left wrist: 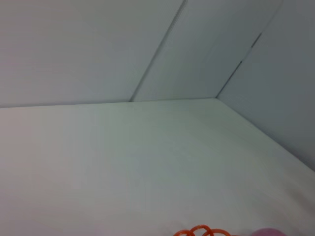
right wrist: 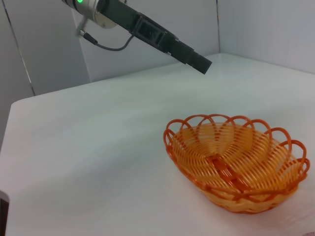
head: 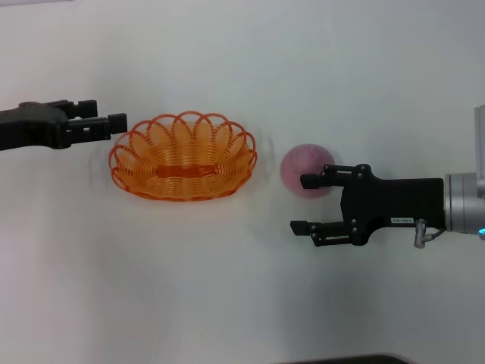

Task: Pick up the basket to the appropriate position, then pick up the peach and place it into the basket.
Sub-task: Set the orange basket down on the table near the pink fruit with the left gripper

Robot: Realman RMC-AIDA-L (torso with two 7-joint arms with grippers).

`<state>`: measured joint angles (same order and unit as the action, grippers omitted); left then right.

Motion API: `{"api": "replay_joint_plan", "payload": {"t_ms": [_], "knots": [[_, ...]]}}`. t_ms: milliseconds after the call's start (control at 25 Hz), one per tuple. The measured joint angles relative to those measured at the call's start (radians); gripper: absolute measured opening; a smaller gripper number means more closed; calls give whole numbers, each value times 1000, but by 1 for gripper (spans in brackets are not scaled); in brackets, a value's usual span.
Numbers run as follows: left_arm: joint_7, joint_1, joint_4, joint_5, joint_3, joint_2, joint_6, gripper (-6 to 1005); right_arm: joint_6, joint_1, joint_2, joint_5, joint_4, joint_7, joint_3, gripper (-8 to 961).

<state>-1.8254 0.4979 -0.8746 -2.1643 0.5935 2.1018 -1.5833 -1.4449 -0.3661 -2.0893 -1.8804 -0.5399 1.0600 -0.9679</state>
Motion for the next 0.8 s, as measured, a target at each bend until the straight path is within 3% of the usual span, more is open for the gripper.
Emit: {"api": "replay_joint_plan", "payload": {"t_ms": [200,360,600,800], "knots": [[63,-1,-7,-11,17,-2,-24,835,0,0,0,0,0,0,0,837],[209,-26,-7,-12,19,-1,-95,838,-1,0,0,0,0,-2,0,837],[440,-97,-13,-13,18,19,-125,834,-1,-1,0,0,0,-2,-1,837],[476,-113,-15,-15,17,26,-131,830,-1,0,0,0,0,-1,-2,837]]}}
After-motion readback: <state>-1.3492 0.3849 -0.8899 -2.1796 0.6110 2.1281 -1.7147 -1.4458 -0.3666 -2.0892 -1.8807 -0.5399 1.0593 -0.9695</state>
